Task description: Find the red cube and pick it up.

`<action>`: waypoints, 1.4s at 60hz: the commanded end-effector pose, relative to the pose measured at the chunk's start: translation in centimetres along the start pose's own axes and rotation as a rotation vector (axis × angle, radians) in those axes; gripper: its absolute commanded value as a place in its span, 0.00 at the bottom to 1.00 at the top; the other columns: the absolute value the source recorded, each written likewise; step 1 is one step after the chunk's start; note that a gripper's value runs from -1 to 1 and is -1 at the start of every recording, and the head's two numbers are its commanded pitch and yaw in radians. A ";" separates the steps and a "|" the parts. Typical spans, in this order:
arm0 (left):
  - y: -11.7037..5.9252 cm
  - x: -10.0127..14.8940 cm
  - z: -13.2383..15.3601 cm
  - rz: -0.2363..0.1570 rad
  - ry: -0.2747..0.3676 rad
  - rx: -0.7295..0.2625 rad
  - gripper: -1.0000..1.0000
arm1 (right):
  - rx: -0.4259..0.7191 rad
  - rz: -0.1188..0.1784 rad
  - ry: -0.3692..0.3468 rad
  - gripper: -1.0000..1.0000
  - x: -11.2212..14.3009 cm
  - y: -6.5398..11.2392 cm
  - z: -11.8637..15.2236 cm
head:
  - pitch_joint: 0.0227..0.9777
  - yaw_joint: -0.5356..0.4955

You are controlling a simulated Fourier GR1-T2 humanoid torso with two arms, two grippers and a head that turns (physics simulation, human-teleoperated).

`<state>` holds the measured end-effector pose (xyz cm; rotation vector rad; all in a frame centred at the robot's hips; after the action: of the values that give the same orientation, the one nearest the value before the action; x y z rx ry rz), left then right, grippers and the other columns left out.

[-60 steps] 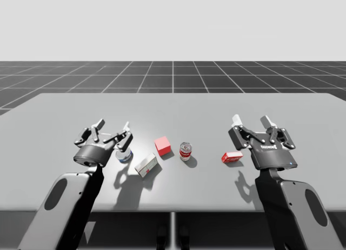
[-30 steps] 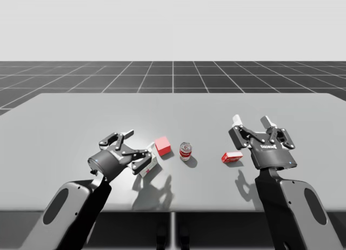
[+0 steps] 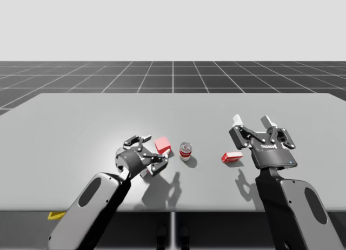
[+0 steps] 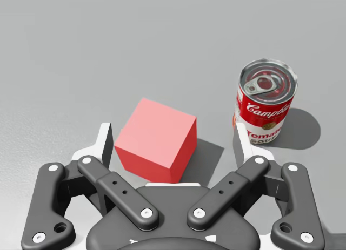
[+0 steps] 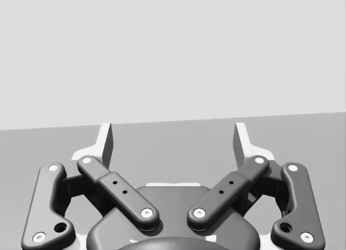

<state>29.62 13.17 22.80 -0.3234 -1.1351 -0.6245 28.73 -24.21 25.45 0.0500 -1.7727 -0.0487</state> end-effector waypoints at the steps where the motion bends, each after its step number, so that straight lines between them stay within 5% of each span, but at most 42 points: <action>1: -0.1 -1.8 -1.8 -0.015 0.206 0.009 0.00 | 0.000 0.001 -0.001 0.00 0.0 0.0 0.0 | 0.79 0.59; 50: 1.5 -3.5 -7.7 0.054 0.423 -0.010 0.00 | -0.003 -0.003 -0.003 0.00 0.1 -0.5 0.0 | 0.80 0.57; 53: 1.4 -3.6 -7.7 0.053 0.424 -0.010 0.55 | -0.004 -0.003 -0.002 0.00 0.1 -0.5 0.0 | 0.80 0.57; 54: 1.4 -3.6 -7.7 0.056 0.426 -0.014 0.91 | -0.004 -0.003 -0.002 0.00 0.1 -0.5 0.0 | 0.80 0.57; 55: 1.4 -3.6 -7.7 0.056 0.426 -0.016 0.96 | -0.003 -0.003 -0.002 0.00 0.1 -0.5 0.0 | 0.80 0.57; 71: 1.1 -3.7 -7.2 0.046 0.424 -0.035 1.00 | -0.001 -0.002 -0.005 0.00 0.2 -0.6 0.0 | 0.72 0.58; 84: 0.8 -3.9 -7.2 0.038 0.429 -0.045 1.00 | -0.003 0.003 -0.004 0.00 0.1 -0.6 0.0 | 0.53 0.60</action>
<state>35.88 10.52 19.83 -0.2220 -0.9553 -0.5909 28.71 -24.80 25.52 0.0474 -1.7772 -0.0506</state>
